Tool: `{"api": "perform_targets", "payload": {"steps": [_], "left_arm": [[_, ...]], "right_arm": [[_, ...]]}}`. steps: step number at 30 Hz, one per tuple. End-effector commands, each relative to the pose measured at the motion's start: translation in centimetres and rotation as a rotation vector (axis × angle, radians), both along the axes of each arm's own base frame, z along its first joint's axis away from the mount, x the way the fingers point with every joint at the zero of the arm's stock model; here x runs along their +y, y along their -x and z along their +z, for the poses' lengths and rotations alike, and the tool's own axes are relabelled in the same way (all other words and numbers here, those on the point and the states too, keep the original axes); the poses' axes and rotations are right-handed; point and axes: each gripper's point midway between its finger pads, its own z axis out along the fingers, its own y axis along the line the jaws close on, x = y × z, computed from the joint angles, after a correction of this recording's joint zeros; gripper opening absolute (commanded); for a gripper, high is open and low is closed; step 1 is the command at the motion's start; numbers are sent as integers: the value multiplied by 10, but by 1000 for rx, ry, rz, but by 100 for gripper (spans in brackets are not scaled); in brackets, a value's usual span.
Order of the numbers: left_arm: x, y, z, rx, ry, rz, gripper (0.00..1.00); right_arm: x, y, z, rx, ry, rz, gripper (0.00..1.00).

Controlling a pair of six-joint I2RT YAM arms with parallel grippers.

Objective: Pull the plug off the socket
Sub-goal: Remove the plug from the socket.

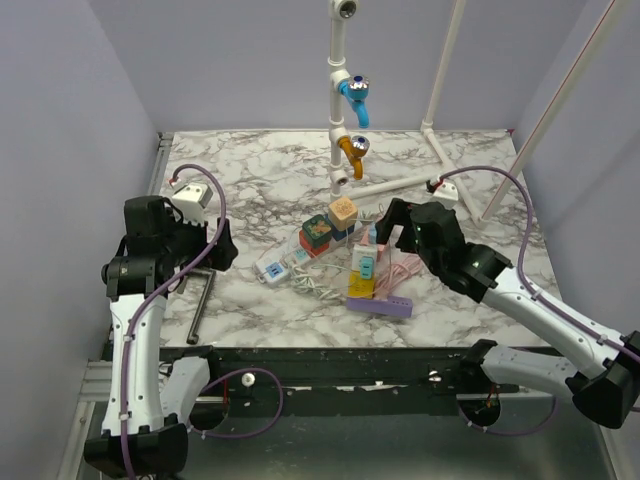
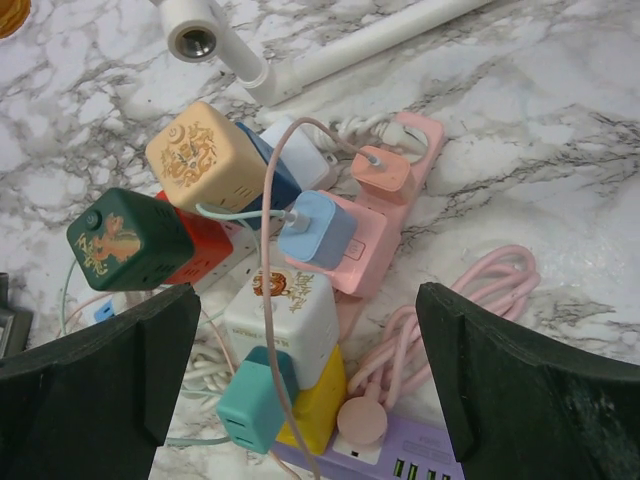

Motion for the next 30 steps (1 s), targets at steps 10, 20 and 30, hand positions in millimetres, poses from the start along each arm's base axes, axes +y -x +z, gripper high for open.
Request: {"api": "perform_targets", "payload": {"steps": [10,20,30], "left_arm": [[-72,29,-7,-110,-146,-556,99],[-99,48,-16,-345,-178,-826,99],[-140,63,-44,-632,-327,-1126,99]], "right_arm": [[-58,52,2,87,85,-95,100],[-58,64,-18,134,44,-89,100],[-39,93,-82,358,-99,-105,97]]}}
